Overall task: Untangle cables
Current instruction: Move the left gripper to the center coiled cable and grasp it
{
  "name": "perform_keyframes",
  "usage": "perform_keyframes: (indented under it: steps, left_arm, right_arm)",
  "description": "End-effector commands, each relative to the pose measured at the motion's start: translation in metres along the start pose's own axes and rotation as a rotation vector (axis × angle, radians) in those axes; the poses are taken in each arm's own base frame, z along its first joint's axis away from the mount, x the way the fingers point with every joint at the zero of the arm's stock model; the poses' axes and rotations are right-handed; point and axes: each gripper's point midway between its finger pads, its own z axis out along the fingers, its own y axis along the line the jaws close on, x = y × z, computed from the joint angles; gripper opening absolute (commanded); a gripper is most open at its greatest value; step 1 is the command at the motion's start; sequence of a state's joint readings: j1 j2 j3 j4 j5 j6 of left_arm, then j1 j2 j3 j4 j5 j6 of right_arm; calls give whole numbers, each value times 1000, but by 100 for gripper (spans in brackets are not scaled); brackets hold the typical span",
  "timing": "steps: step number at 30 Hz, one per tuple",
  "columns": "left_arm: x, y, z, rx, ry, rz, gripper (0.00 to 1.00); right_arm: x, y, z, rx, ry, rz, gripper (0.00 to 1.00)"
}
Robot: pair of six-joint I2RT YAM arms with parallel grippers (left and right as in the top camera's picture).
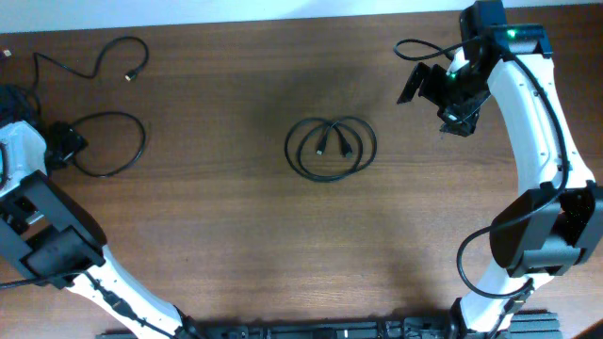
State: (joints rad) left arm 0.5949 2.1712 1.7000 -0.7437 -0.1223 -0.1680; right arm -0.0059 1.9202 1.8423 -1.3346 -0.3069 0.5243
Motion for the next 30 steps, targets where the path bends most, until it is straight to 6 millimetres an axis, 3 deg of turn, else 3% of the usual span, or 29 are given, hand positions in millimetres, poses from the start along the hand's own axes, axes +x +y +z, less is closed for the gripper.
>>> perform_keyframes:
  steps: [1,2,4,5,7,8,9,10,11,14,15,16,17,18,19,21,23,25,28,30]
  left_arm:
    - [-19,-6,-28,45,-68,2,80]
    - [-25,-24,-46,145,-93,8,82]
    - [-26,-78,-88,477,-99,40,89]
    - [-15,-121,-122,747,-66,79,89]
    - [16,-182,-163,1026,26,170,92]
    - [31,-199,-167,1035,64,200,93]
    - [61,-230,-172,1026,130,269,93]
    - [85,-249,-167,943,160,329,88]
    - [108,-263,-164,862,182,391,88]
    - [188,-312,-171,674,194,640,99]
    - [208,-322,-172,631,185,703,98]
    - [242,-340,-175,617,205,784,95]
    - [263,-348,-175,607,216,833,93]
    - [276,-351,-167,542,209,849,100]
    - [281,-351,-160,486,213,811,100]
    - [318,-361,-162,542,331,790,99]
    - [329,-364,-164,537,335,815,99]
    - [340,-366,-162,515,330,842,84]
    - [368,-359,-145,382,381,758,85]
    - [384,-360,-142,367,388,793,84]
  right_arm:
    - [-2,0,0,4,-4,9,98]
    - [-2,0,0,4,-4,9,99]
    - [-2,0,0,4,-4,9,98]
    - [-2,0,0,4,-4,9,98]
    - [-2,0,0,4,-4,9,98]
    - [-2,0,0,4,-4,9,98]
    - [-2,0,0,4,-4,9,98]
    - [-2,0,0,4,-4,9,98]
    - [-2,0,0,4,-4,9,99]
    - [-2,0,0,4,-4,9,98]
    - [-2,0,0,4,-4,9,98]
    - [-2,0,0,4,-4,9,98]
    - [-2,0,0,4,-4,9,98]
    - [-2,0,0,4,-4,9,98]
    - [-2,0,0,4,-4,9,98]
    - [-2,0,0,4,-4,9,99]
    - [-2,0,0,4,-4,9,98]
    - [-2,0,0,4,-4,9,98]
    - [-2,0,0,4,-4,9,98]
    - [-2,0,0,4,-4,9,98]
